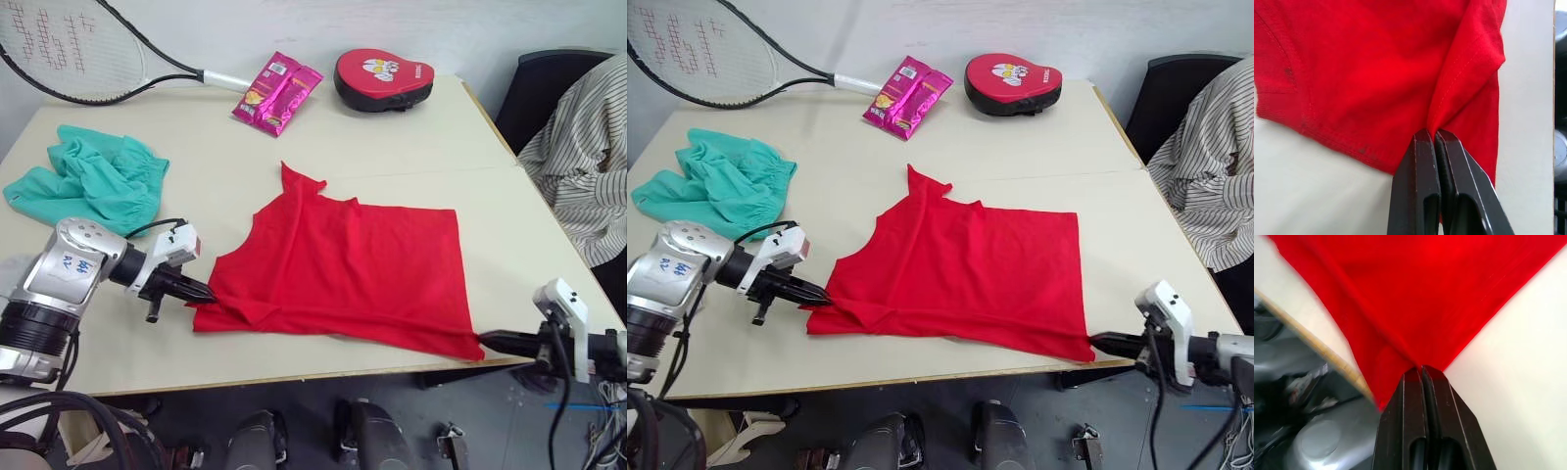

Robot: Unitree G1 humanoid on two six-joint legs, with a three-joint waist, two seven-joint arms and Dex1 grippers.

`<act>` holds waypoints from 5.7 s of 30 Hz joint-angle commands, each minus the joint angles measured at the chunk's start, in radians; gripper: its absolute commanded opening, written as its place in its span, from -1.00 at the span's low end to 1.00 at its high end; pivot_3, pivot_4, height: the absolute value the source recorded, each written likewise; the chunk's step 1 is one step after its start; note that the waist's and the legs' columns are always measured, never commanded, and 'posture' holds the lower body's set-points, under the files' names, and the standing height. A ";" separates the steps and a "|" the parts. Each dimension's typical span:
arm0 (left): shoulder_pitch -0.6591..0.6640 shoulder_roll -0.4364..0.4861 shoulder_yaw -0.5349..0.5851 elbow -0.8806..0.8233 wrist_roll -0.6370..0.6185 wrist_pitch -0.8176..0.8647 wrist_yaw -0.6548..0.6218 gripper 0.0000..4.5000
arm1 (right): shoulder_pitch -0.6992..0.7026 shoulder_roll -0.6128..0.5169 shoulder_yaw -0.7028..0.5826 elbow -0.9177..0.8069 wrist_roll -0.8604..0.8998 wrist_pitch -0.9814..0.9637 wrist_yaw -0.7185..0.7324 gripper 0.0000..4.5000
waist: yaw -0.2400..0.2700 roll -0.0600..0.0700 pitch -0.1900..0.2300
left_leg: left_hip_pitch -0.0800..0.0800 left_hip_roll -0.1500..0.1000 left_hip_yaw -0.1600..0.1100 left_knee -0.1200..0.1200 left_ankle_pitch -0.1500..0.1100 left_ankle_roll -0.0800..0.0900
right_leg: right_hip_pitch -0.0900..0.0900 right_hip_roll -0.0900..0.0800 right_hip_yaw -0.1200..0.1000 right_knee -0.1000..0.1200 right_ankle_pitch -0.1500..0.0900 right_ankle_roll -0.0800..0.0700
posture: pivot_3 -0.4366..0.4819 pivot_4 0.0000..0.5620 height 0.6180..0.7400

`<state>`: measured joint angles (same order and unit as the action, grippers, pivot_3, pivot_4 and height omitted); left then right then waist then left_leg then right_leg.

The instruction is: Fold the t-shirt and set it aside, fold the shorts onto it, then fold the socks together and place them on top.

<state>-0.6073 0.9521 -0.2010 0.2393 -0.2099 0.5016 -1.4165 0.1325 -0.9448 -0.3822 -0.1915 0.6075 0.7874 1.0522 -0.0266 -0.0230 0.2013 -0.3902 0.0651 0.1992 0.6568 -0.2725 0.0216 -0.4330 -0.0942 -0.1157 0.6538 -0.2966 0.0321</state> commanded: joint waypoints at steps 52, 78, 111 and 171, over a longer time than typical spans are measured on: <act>0.356 -0.263 0.347 -0.204 -0.081 -0.342 0.465 -0.99 | 0.260 0.264 -0.048 0.054 -0.213 -0.850 -0.176 -1.00 | -0.001 -0.008 -0.008 | 0.005 0.000 -0.002 -0.009 -0.002 -0.004 | 0.005 0.000 -0.001 -0.006 0.001 0.000 | -0.05 -0.47 1.00; 0.483 -0.100 0.244 -0.164 0.104 -0.661 0.317 0.71 | 0.145 0.063 0.154 0.080 -0.393 -0.900 0.041 0.03 | 0.016 -0.004 -0.011 | 0.004 0.001 -0.002 -0.010 -0.007 -0.001 | 0.004 0.001 -0.003 -0.010 0.000 -0.002 | -0.05 -0.47 1.00; 1.159 -0.129 0.549 -0.757 0.028 -0.333 0.513 -0.99 | 0.025 -0.020 0.236 0.251 -0.400 -0.957 0.170 -1.00 | 0.001 -0.004 -0.018 | 0.003 0.001 -0.002 -0.012 -0.010 0.003 | 0.007 0.001 -0.001 -0.027 -0.002 -0.009 | -0.05 -0.47 1.00; -0.577 -0.418 0.179 0.958 0.109 -0.195 0.694 1.00 | -1.304 0.340 0.364 1.497 -0.597 -0.683 -0.088 0.99 | -0.040 0.006 -0.005 | -0.014 0.003 0.013 0.009 -0.002 -0.002 | -0.022 0.015 0.013 0.007 0.004 0.003 | -0.05 -0.47 1.00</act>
<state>-1.1551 0.5221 -0.0404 1.1704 -0.1148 0.3244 -0.7311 -1.1449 -0.6028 0.0033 1.3065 0.0066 0.1091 0.9525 -0.0665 -0.0165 0.1965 -0.4032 0.0677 0.2118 0.6658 -0.2729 0.0191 -0.4546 -0.0796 -0.1020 0.6612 -0.2922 0.0346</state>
